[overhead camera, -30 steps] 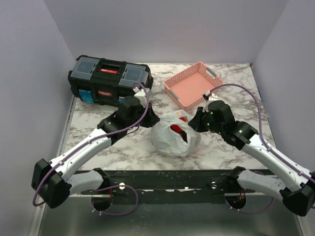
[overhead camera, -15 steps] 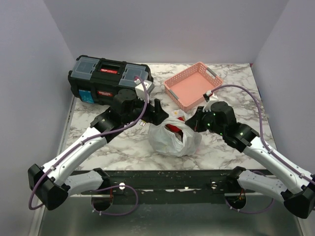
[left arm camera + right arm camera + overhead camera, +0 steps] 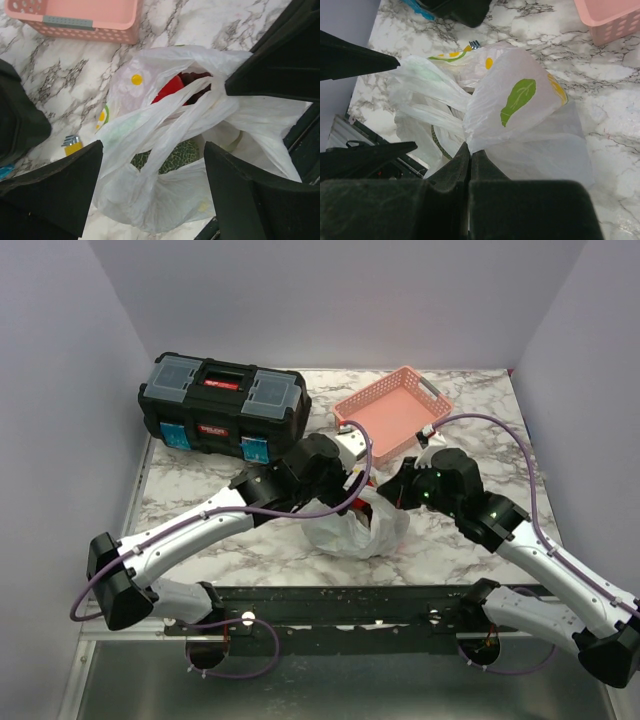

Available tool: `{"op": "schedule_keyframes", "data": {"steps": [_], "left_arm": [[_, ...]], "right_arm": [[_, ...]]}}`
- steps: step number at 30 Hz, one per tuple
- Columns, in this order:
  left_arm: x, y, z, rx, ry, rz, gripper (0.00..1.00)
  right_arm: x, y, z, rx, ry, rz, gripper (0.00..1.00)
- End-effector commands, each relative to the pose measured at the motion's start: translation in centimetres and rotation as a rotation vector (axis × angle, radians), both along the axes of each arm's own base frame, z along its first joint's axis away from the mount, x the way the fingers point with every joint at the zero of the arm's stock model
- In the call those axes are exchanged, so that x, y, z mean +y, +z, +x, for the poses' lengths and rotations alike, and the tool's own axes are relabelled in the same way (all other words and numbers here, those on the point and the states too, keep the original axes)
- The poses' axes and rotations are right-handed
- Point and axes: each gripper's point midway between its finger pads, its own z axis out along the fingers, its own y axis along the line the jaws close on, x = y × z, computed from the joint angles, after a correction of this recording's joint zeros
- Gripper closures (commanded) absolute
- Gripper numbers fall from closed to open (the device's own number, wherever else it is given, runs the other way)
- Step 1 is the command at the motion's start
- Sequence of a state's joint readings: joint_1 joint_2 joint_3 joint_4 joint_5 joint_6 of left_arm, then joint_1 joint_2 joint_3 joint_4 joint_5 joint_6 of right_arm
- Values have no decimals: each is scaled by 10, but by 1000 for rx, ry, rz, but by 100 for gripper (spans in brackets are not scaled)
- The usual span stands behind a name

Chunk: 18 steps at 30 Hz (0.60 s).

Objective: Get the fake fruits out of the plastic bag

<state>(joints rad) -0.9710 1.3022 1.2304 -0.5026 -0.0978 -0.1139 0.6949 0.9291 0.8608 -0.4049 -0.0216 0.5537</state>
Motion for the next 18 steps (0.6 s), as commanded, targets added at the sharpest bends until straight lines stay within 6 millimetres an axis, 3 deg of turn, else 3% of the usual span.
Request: {"op": "schedule_keyframes", "data": {"steps": [1,5,8,16,18], "left_arm": [[10,-7,12,-33,56,90,20],[8,-26,22,-12,95,157,25],[8,-26,29,4,141,187,33],[19,-10,47,-62,270,197,75],[25,-7,51,-90,302,193,78]], "right_arm": [[0,1,-3,-6,0,12,99],[-3,-2,-4,-6,-8,7,99],[-4,-3,-5,3,-10,-3,99],[-13,-9,-1,-2,-62,-22,99],[-16,-10,1,-7,-80,-23,99]]}}
